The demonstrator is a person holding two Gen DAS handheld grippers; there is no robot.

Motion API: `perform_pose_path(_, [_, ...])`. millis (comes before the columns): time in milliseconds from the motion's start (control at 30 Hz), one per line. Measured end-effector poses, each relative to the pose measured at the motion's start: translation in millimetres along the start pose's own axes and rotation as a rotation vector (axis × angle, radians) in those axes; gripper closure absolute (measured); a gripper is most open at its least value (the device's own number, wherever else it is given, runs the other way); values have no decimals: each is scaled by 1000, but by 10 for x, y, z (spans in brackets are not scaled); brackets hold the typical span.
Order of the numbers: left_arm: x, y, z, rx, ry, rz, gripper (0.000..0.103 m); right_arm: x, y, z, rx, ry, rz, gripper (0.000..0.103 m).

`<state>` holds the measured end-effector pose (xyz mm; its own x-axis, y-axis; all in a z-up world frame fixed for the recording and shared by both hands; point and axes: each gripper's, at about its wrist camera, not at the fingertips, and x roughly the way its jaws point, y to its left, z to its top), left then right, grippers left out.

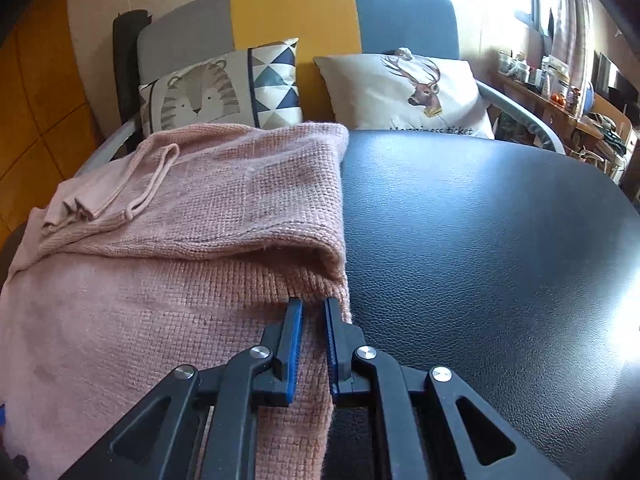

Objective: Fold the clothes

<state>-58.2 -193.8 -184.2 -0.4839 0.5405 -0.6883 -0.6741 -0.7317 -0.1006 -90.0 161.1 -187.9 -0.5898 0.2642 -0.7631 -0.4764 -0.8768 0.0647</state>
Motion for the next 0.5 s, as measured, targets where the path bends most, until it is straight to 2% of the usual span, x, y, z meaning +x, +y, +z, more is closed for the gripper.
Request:
perform_pose_path(167, [6,45,2,1,-4,-3,19,-21,-104,-2,59,-4,-38,98])
perform_pose_path(233, [9,56,4,1,-4,-5,19,-110,-71,-16,50,-2,-22,98])
perform_pose_path(333, [10,61,4,1,-5,-7,19,-244,-21,-38,37,2,4,93])
perform_pose_path(367, [10,62,3,0,-5,-8,19,-288,-5,-45,33,3,12,83])
perform_pose_path(400, [13,63,6,1,-5,-7,19,-333,12,-52,29,4,20,79])
perform_pose_path(500, [19,60,11,2,-4,-6,19,-585,86,-205,3,4,93,79])
